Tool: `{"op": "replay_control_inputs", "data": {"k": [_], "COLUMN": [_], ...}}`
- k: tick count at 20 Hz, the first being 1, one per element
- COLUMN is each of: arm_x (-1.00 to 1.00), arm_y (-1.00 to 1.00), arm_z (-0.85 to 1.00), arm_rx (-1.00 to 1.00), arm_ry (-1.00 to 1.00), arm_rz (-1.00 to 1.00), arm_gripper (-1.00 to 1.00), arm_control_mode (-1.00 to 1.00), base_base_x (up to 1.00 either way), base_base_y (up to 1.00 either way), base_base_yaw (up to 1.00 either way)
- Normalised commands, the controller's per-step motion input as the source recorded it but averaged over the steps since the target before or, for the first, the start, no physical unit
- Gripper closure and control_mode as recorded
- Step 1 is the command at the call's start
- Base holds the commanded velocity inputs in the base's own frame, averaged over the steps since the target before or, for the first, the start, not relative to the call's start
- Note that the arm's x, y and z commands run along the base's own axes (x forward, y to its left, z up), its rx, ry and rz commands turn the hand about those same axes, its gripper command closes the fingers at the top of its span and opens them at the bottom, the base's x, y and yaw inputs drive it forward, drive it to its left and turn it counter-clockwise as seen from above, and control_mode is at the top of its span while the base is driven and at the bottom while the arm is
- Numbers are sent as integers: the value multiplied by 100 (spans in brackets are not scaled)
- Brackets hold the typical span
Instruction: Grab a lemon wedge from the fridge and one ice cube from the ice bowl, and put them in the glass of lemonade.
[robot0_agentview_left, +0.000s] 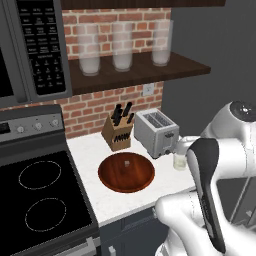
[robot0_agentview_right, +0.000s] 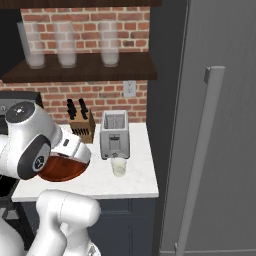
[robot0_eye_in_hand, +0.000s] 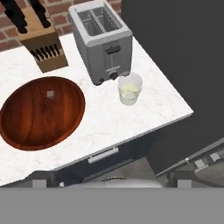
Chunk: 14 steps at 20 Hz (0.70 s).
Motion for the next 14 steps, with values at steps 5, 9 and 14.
{"op": "replay_control_inputs", "data": {"k": [5,9,14], "arm_x": [-37,-20,0], "arm_y": [-2,-1,0], "arm_z": [0,-4,0], "arm_rx": [0,0,0], "arm_ry": [0,0,0], "arm_rz": [0,0,0], "arm_gripper": [-100,-100,-100], "arm_control_mode": [-100,100,100], "base_base_x": [0,-27,-70], "base_base_y": [0,0,-1], "base_base_yaw": [0,0,0]}}
